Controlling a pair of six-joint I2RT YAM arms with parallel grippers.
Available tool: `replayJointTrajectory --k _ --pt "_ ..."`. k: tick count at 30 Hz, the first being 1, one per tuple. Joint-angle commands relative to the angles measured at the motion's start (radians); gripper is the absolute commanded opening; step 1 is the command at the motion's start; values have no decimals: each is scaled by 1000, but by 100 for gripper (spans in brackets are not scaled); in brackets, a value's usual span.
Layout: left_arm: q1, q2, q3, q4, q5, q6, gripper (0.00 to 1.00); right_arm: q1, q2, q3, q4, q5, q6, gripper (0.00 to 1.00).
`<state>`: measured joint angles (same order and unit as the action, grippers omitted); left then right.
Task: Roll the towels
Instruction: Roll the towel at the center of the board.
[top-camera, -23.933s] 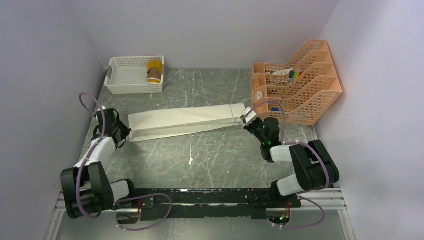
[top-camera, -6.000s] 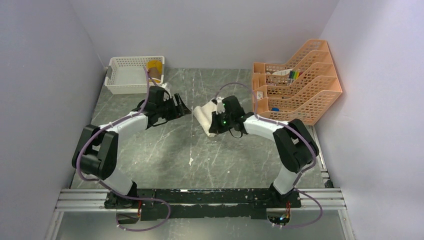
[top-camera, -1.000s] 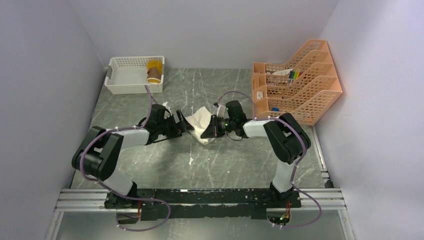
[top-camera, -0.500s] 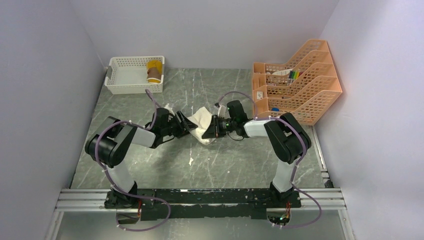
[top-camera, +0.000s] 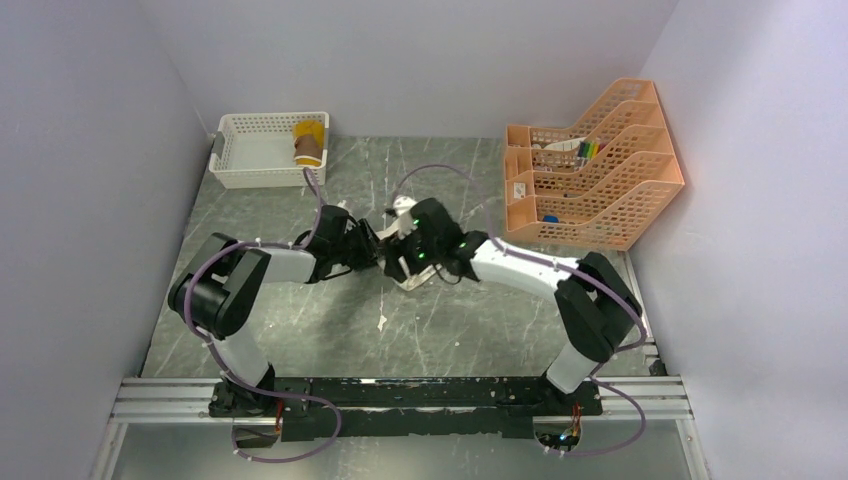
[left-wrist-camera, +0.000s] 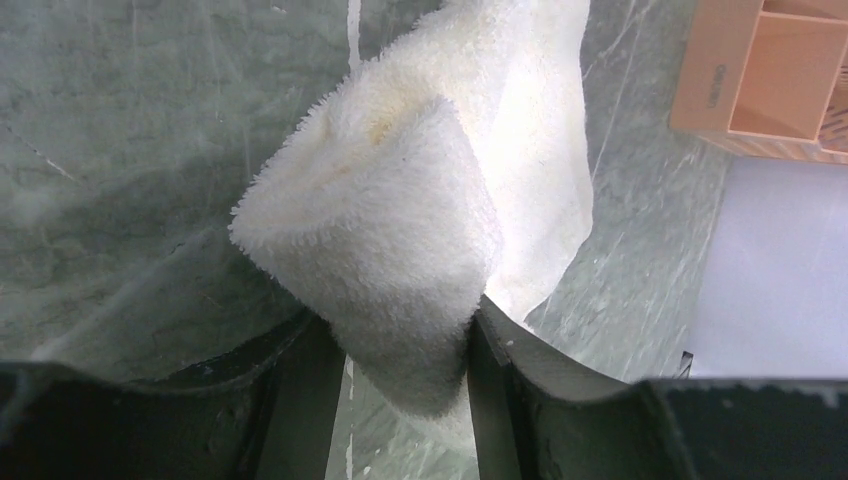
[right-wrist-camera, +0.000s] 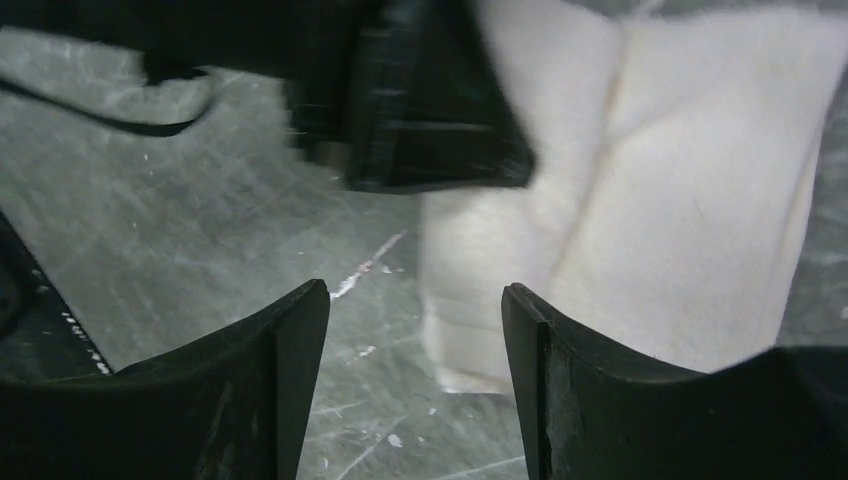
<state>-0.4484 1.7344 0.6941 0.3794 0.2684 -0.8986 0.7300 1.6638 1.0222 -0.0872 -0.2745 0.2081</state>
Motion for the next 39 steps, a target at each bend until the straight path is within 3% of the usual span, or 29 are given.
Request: replayJointTrajectory --k 1,9,20,31,35,39 --pt "-2 0 61 -128 -62 71 56 165 -44 36 -124 412 -195 64" --pt "-3 28 90 -143 -35 76 56 255 37 44 -119 575 -243 64" --pt "-2 78 120 -149 -6 79 57 290 94 9 -49 513 -246 63" --pt "-3 62 131 -157 33 70 59 299 168 -5 2 562 -188 61" --pt "-1 32 125 -180 25 77 59 281 180 -10 26 545 -137 57" --pt "3 13 119 -191 27 79 59 249 182 -10 38 518 -97 40"
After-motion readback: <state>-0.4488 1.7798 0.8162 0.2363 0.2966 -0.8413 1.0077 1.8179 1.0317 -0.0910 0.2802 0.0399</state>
